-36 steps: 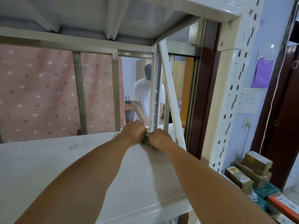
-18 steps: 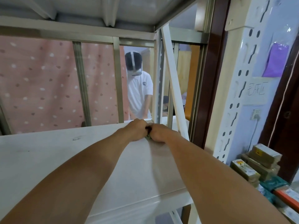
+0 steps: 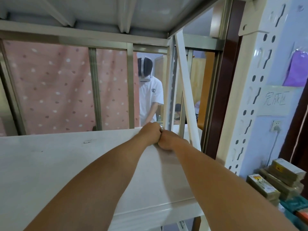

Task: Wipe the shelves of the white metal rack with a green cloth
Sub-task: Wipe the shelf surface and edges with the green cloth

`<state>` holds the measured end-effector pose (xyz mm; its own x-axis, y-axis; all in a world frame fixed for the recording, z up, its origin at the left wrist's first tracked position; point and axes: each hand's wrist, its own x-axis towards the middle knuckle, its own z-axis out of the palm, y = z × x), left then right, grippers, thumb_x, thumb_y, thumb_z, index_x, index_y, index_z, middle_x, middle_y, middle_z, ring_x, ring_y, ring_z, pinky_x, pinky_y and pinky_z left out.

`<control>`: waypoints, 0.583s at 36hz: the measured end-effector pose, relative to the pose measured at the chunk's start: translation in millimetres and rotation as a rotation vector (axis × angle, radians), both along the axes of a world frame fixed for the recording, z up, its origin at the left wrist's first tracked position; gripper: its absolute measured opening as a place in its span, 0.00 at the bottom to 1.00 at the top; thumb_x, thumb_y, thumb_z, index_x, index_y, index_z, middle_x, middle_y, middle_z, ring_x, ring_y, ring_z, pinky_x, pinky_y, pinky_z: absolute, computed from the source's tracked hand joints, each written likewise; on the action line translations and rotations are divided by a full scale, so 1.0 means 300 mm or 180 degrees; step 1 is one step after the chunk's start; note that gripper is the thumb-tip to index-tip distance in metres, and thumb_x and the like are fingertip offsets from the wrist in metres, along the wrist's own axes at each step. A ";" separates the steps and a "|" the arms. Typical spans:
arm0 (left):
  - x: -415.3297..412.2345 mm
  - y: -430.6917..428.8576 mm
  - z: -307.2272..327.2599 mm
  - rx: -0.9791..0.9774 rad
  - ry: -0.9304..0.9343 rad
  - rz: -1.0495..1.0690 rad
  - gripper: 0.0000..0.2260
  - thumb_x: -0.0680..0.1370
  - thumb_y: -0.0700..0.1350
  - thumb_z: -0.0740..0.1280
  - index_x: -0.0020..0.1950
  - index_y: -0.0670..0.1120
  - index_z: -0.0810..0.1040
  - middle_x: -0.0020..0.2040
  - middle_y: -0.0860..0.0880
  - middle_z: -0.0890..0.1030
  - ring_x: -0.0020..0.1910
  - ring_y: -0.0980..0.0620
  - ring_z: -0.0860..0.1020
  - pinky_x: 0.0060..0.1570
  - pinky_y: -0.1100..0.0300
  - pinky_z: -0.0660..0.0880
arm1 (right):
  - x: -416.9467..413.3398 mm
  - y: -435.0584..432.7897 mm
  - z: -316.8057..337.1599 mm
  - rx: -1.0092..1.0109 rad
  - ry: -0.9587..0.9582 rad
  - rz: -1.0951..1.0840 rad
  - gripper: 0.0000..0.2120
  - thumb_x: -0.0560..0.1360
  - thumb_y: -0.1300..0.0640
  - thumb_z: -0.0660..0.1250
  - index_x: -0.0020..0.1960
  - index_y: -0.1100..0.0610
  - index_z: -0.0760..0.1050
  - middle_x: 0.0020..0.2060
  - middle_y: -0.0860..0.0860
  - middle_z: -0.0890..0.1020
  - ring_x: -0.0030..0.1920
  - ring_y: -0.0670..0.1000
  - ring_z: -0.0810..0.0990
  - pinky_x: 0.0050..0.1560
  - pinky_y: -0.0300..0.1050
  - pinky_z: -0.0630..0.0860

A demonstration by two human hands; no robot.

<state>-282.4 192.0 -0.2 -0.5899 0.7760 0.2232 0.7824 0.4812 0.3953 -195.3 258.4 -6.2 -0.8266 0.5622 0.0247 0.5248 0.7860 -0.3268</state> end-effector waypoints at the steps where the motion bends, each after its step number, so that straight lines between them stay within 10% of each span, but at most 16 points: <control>1: -0.003 -0.005 -0.011 -0.0105 -0.0061 -0.0028 0.15 0.77 0.38 0.59 0.58 0.42 0.82 0.55 0.42 0.83 0.54 0.42 0.80 0.55 0.52 0.78 | -0.002 0.004 -0.006 -0.0056 0.0063 0.0043 0.20 0.79 0.53 0.58 0.70 0.53 0.71 0.63 0.54 0.79 0.56 0.56 0.79 0.52 0.46 0.74; 5: -0.035 -0.018 -0.039 -0.0317 0.0035 -0.0194 0.17 0.81 0.41 0.57 0.68 0.47 0.77 0.65 0.43 0.79 0.63 0.42 0.77 0.65 0.51 0.73 | -0.024 0.016 -0.011 -0.0197 0.0083 0.0059 0.22 0.78 0.54 0.58 0.71 0.52 0.72 0.67 0.53 0.77 0.63 0.56 0.77 0.62 0.49 0.73; 9: -0.037 0.000 -0.055 -0.0470 -0.0067 -0.0288 0.18 0.86 0.42 0.51 0.74 0.46 0.69 0.73 0.47 0.70 0.66 0.53 0.70 0.61 0.70 0.61 | -0.047 0.017 -0.012 -0.0209 -0.0053 0.0059 0.24 0.79 0.57 0.57 0.76 0.56 0.66 0.71 0.56 0.72 0.67 0.57 0.74 0.64 0.49 0.70; 14: -0.069 -0.006 -0.070 -0.0402 -0.0153 0.0047 0.17 0.83 0.41 0.54 0.71 0.41 0.71 0.61 0.44 0.76 0.52 0.53 0.66 0.64 0.54 0.68 | -0.064 0.035 -0.021 -0.0012 -0.0184 0.0187 0.23 0.81 0.55 0.56 0.76 0.54 0.66 0.72 0.55 0.71 0.69 0.56 0.72 0.66 0.49 0.67; 17: -0.064 -0.011 -0.063 -0.0586 -0.0246 0.0069 0.18 0.85 0.42 0.52 0.74 0.42 0.67 0.52 0.49 0.70 0.55 0.55 0.64 0.62 0.62 0.62 | -0.073 0.040 -0.026 0.0107 -0.0273 0.0264 0.23 0.81 0.53 0.55 0.76 0.53 0.66 0.73 0.54 0.70 0.71 0.56 0.70 0.69 0.49 0.66; 21: -0.068 -0.052 -0.065 -0.0661 0.0009 0.0088 0.19 0.83 0.48 0.54 0.74 0.49 0.70 0.70 0.47 0.75 0.67 0.45 0.73 0.70 0.50 0.67 | -0.093 0.031 -0.026 0.0190 -0.0354 0.0321 0.23 0.81 0.53 0.55 0.75 0.53 0.68 0.72 0.54 0.71 0.71 0.56 0.70 0.69 0.49 0.66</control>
